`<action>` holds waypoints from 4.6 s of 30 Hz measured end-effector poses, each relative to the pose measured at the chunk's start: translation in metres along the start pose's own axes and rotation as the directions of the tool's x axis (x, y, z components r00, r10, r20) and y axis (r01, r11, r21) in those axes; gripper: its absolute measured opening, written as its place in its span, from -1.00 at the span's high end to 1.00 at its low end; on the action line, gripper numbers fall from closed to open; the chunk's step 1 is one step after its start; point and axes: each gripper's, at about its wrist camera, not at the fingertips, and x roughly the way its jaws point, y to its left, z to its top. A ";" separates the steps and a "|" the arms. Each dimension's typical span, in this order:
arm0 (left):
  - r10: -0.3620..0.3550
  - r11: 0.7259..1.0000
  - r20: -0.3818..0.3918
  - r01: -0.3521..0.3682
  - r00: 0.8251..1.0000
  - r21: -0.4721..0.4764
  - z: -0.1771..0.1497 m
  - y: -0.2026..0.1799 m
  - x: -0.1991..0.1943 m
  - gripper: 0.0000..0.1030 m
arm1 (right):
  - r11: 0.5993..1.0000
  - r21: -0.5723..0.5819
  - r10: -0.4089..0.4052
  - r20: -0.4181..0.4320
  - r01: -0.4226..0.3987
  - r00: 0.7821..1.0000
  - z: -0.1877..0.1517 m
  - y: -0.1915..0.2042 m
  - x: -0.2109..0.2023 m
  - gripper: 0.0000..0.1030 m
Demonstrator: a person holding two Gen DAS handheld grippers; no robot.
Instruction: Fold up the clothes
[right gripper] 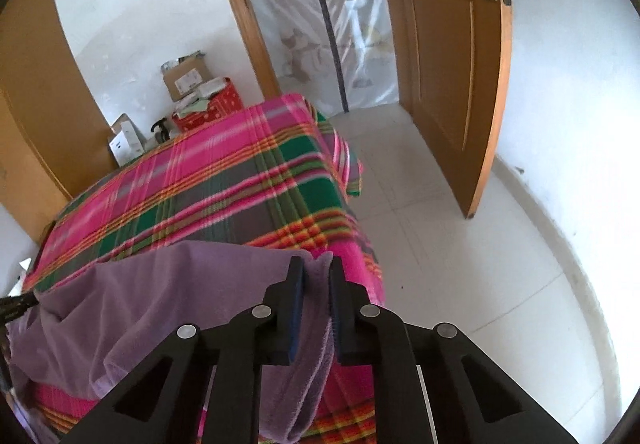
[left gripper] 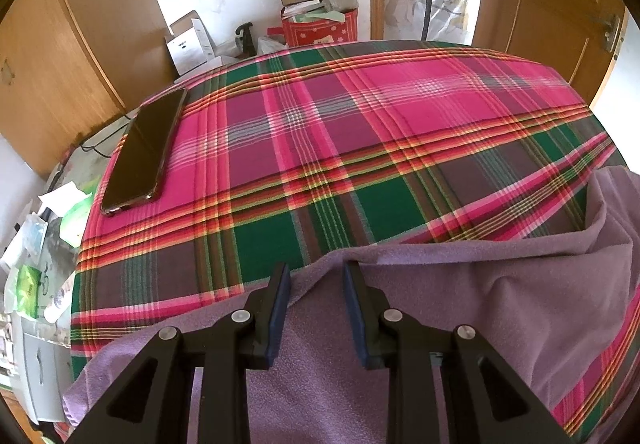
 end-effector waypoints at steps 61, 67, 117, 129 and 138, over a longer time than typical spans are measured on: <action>-0.170 0.984 -0.025 0.171 0.985 0.047 -0.064 -0.040 -0.076 0.45 | 0.977 0.214 0.023 -0.129 0.005 0.991 0.009 -0.056 0.010 0.18; -0.159 0.985 -0.029 0.161 0.987 0.065 -0.074 -0.050 -0.084 0.45 | 0.909 0.395 0.211 -0.149 -0.137 0.966 -0.014 -0.068 0.012 0.09; -0.048 0.940 -0.058 0.065 0.997 0.335 -0.104 -0.121 -0.081 0.44 | 0.922 0.387 0.007 -0.008 -0.003 1.000 0.020 -0.075 0.010 0.91; -0.214 0.940 -0.070 0.225 0.974 0.255 -0.100 -0.097 -0.093 0.92 | 0.938 0.342 -0.054 0.002 0.050 0.999 0.028 -0.066 0.018 0.91; -0.309 0.914 -0.077 0.319 0.948 0.250 -0.097 -0.103 -0.093 0.98 | 0.943 0.318 -0.108 0.022 0.095 0.994 0.041 -0.055 0.027 0.91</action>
